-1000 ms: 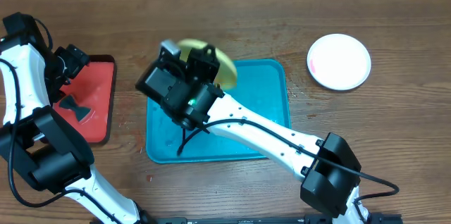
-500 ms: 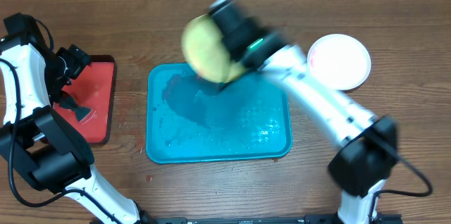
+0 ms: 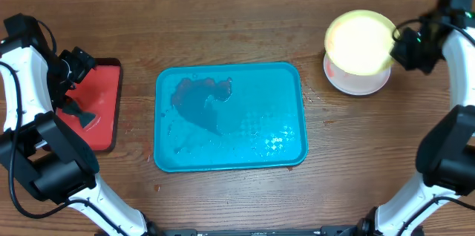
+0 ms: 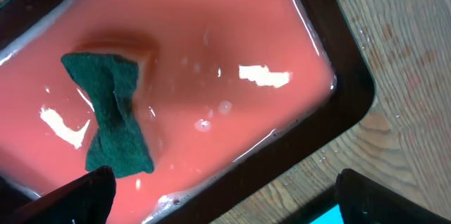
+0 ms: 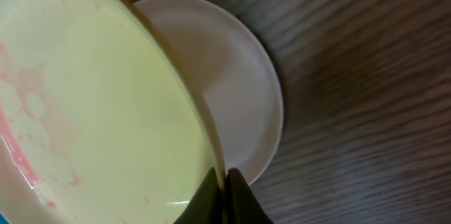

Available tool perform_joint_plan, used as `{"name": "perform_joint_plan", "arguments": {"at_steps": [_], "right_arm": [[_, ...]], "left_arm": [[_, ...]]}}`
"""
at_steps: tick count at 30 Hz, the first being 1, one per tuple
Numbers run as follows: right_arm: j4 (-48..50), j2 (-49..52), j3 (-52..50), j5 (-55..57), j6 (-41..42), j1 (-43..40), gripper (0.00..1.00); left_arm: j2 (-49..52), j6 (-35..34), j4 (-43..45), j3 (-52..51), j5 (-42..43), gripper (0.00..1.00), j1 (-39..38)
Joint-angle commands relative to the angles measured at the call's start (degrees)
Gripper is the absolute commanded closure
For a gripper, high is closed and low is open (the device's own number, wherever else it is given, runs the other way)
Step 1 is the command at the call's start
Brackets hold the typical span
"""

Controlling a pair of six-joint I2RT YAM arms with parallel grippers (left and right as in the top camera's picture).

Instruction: Clean dirty plates on tray and stack at the side

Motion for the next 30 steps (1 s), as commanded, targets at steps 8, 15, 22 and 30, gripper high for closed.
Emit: {"name": "perform_joint_plan", "arguments": {"at_steps": [8,15,22,30], "right_arm": [[7.65,-2.05,-8.79,-4.94,4.04,-1.75,0.35],[1.64,-4.57,-8.72,-8.37,3.98,-1.64,0.23],[-7.08,-17.84,-8.74,-8.26,1.49,-0.63,0.23],[-13.46,-33.51,-8.76,-8.11,1.95,9.81,0.00]], "left_arm": [[0.24,-4.59,-0.15,1.11,0.59,0.00,-0.15],[0.24,-4.61,-0.13,1.11,0.57,0.00,-0.15],[0.24,-4.59,-0.15,1.11,0.57,0.00,-0.15],[0.24,-4.61,-0.13,1.11,0.55,0.00,-0.15]]}}
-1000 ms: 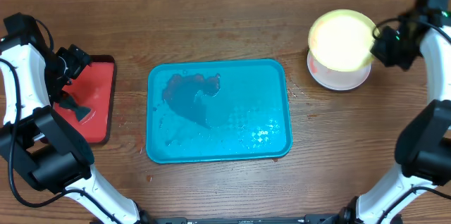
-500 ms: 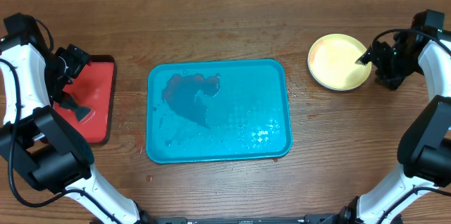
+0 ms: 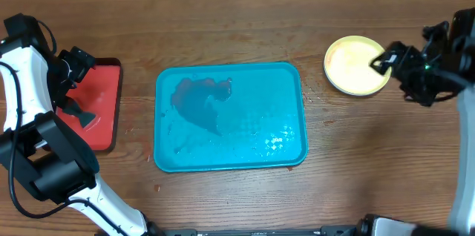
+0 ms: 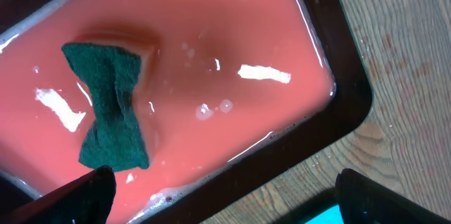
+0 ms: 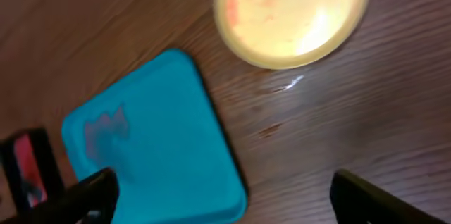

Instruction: Clean dirty plates on tray and stack at the side

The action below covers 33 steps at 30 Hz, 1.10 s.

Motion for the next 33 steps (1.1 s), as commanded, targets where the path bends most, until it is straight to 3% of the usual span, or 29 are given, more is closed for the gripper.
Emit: {"name": "perform_joint_plan", "arguments": {"at_steps": [1,8,22,27,33], "right_arm": [[-1.09,-4.31,0.24,-0.44,0.11,5.77,0.00],[-4.70,-6.38,0.24,-0.39,0.07,15.41,0.00],[-7.23,-5.68,-0.33,-0.24,0.04,16.63,0.00],[-0.02,-7.37,-6.45,1.86,-0.17,17.55,0.00],[22.03,-21.31,-24.83,2.01,-0.20,19.34,0.00]], "left_arm": [[0.24,-0.90,-0.15,1.11,0.57,0.00,-0.17],[0.24,-0.90,-0.15,1.11,0.55,0.00,-0.17],[0.24,-0.90,-0.13,1.11,0.55,0.00,-0.17],[0.24,-0.90,-0.13,1.11,0.55,0.00,-0.17],[0.24,-0.90,-0.13,1.11,0.55,0.00,-0.17]]}}
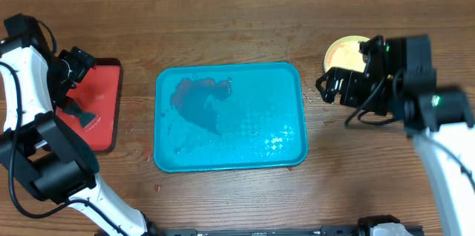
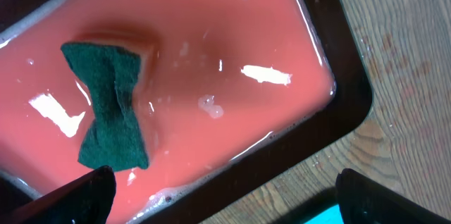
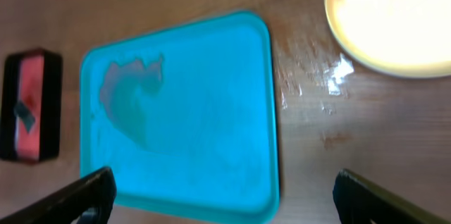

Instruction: Clean dirty plates on tray and stack at the side

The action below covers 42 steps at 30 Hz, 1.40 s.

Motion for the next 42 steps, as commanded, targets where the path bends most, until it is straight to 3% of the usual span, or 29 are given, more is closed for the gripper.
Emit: {"name": "perform_joint_plan", "arguments": {"at_steps": [1,14,23,27,42], "right_arm": [[10.40,-13.49,-12.07,0.52,-0.20,1.18,0.00],[45.75,-54.03,-56.87,4.07,-6.60,1.07,0.00],[61.77,-65.99,-71.04,12.15,-6.62,1.05,0.00],[59.98,-71.10,-72.06,16.57,-6.60,0.79,0.00],[56.22,-71.32,-72.04,17.86,-7.89,-2.71,0.00]], "left_arm": [[0.22,-0.92,-0.13,1.11,0.44,0.00,-0.17],[0.22,-0.90,-0.11,1.11,0.44,0.00,-0.17],[0.22,-0.92,-0.11,1.11,0.44,0.00,-0.17],[0.22,-0.90,-0.13,1.11,0.44,0.00,-0.17],[0.22,-0.90,-0.13,1.11,0.44,0.00,-0.17]]}}
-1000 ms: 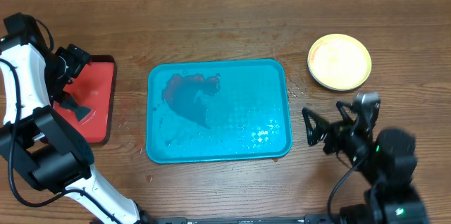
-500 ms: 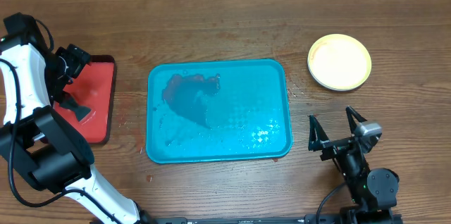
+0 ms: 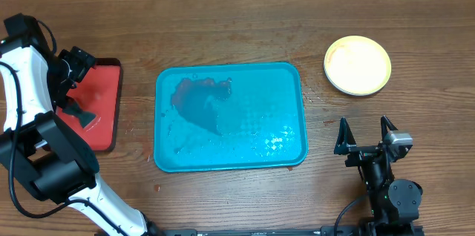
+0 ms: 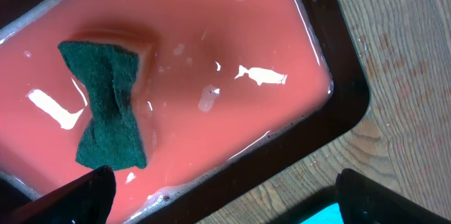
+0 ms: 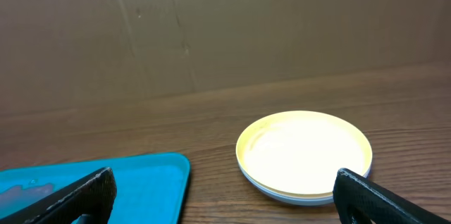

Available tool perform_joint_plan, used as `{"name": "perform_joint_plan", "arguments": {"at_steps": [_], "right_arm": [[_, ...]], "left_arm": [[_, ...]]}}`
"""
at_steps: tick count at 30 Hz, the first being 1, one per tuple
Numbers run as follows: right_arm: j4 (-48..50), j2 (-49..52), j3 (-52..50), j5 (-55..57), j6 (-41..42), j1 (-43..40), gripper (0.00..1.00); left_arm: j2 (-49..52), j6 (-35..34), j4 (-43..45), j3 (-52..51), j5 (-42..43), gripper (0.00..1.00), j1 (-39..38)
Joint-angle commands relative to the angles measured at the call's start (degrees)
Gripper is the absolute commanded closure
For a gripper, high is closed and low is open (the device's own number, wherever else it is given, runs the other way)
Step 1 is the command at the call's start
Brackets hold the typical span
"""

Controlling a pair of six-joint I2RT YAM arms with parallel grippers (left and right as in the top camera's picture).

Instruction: Clean dirty plates on tray and stack at the side

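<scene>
The blue tray (image 3: 230,117) lies mid-table with only a dark wet smear (image 3: 200,101) on it; its corner (image 5: 106,182) shows in the right wrist view. A yellow plate (image 3: 357,64) rests flat on a white plate at the back right, seen too as the stack (image 5: 303,155). My right gripper (image 3: 364,133) stands open and empty near the front right edge, well short of the plates. My left gripper (image 3: 74,87) hangs open over the black basin (image 4: 345,111) of pink liquid, apart from the green sponge (image 4: 106,111) lying in it.
A brown cardboard wall (image 5: 225,27) closes off the back of the table. The basin (image 3: 95,106) sits at the table's left side, a short gap from the tray. Bare wood (image 3: 356,110) lies between the plates and my right gripper.
My right arm was high over the table between tray and plates; now it is drawn back low at the front right edge, facing the plates. The left gripper and sponge have not moved.
My right gripper was shut on the rim of the yellow plate, tilted over the white plate. Then the yellow plate lay flat on the white one and the gripper was open beside it. Then the gripper was high above the tray's right edge, and now it is low at the front.
</scene>
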Motion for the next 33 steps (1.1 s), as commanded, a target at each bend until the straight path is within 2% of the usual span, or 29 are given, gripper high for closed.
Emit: {"name": "perform_joint_plan", "arguments": {"at_steps": [1,18,21,25,28,32,33], "right_arm": [[0.37,-0.48,-0.59,0.74,-0.44,-0.22,0.00],[0.37,-0.48,-0.59,0.74,-0.44,-0.22,0.00],[0.37,-0.48,-0.59,0.74,-0.44,-0.22,0.00],[0.37,-0.48,-0.59,0.74,-0.44,-0.22,0.00],[0.37,-0.48,-0.59,0.74,-0.44,-0.22,0.00],[0.37,-0.48,-0.59,0.74,-0.44,-0.22,0.00],[0.37,-0.48,-0.59,0.74,-0.44,-0.22,0.00]], "left_arm": [[0.22,-0.72,-0.13,1.07,0.15,0.00,-0.17],[0.24,-0.72,-0.13,1.05,0.11,0.00,-0.17],[-1.33,4.42,-4.15,1.05,-1.40,0.00,-0.17],[-12.13,5.05,-6.21,-1.38,-2.12,0.00,-1.09],[-30.01,5.31,2.82,-10.78,-2.19,0.00,-5.70],[-53.57,14.58,17.25,-30.82,-2.19,0.00,-14.12],[-65.22,15.43,21.86,-41.53,-2.14,0.00,-16.90]]}}
